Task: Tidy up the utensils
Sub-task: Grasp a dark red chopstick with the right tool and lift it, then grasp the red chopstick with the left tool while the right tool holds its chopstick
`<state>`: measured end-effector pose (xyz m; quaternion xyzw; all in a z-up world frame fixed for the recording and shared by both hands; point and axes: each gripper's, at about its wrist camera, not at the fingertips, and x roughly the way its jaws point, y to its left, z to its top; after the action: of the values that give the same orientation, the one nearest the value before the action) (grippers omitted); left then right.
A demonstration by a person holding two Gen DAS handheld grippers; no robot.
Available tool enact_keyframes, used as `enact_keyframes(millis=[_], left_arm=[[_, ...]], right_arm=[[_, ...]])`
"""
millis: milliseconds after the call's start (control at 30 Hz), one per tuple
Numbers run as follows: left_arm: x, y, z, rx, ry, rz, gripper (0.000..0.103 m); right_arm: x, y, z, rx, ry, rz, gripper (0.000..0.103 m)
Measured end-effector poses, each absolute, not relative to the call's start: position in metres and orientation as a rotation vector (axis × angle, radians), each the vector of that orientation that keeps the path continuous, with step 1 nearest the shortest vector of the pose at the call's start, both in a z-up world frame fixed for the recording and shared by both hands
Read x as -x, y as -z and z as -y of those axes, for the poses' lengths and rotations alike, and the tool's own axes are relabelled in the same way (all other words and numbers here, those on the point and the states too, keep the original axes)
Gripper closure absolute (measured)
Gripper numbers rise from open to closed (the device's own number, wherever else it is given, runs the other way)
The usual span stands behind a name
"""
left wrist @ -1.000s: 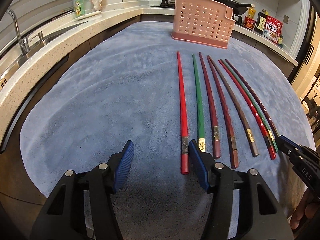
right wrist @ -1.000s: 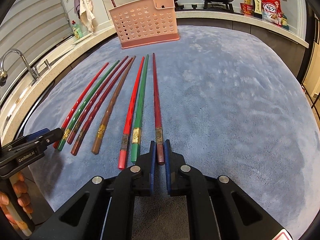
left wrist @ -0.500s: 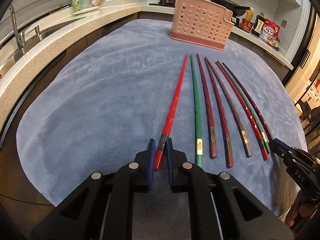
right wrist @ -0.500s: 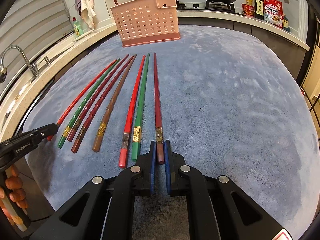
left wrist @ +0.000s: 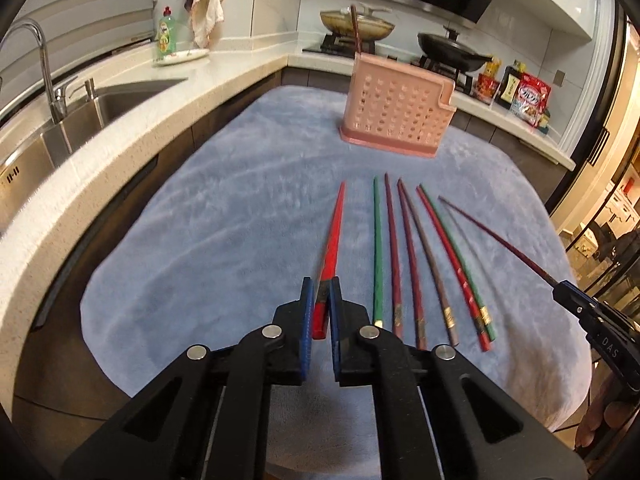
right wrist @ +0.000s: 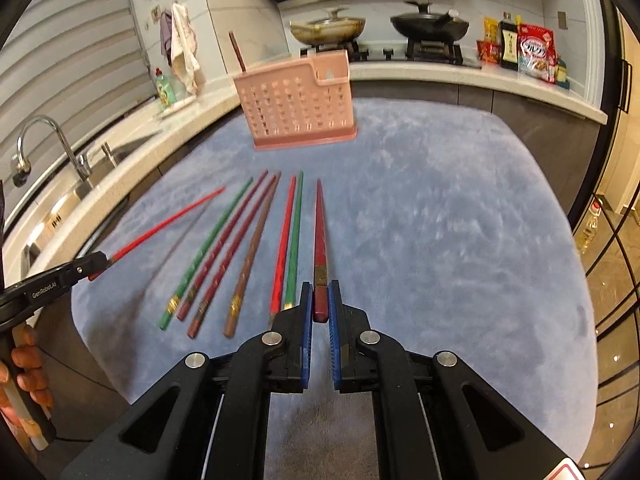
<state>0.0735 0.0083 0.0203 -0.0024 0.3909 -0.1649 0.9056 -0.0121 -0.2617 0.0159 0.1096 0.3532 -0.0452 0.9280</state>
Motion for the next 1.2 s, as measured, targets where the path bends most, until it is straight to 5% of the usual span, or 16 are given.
enact_keyframes(millis=[33, 400, 633, 900, 1200], left_arm=[[-0.074, -0.027, -0.008, 0.005, 0.343, -0.796, 0.103], [-0.1, -0.07, -0.007, 0.021, 0.372, -0.746, 0.102], [-0.086, -0.017, -0.02, 0.029, 0.39, -0.858, 0.065], [-0.084, 0.041, -0.017, 0.012, 0.383, -0.963, 0.066], [-0.086, 0.056, -0.013, -0.002, 0.372, -0.993, 0.092]], right_arm=[[0.013, -0.025, 0.263, -0.221, 0.093, -0.703, 0.096], [0.0, -0.082, 0.283, -0.238, 0.111, -0.57, 0.096], [0.007, -0.076, 0.277, -0.245, 0.109, -0.584, 0.096], [0.011, -0.074, 0.274, -0.257, 0.112, -0.587, 0.096], [0.013, -0.068, 0.273, -0.263, 0.118, -0.601, 0.096]])
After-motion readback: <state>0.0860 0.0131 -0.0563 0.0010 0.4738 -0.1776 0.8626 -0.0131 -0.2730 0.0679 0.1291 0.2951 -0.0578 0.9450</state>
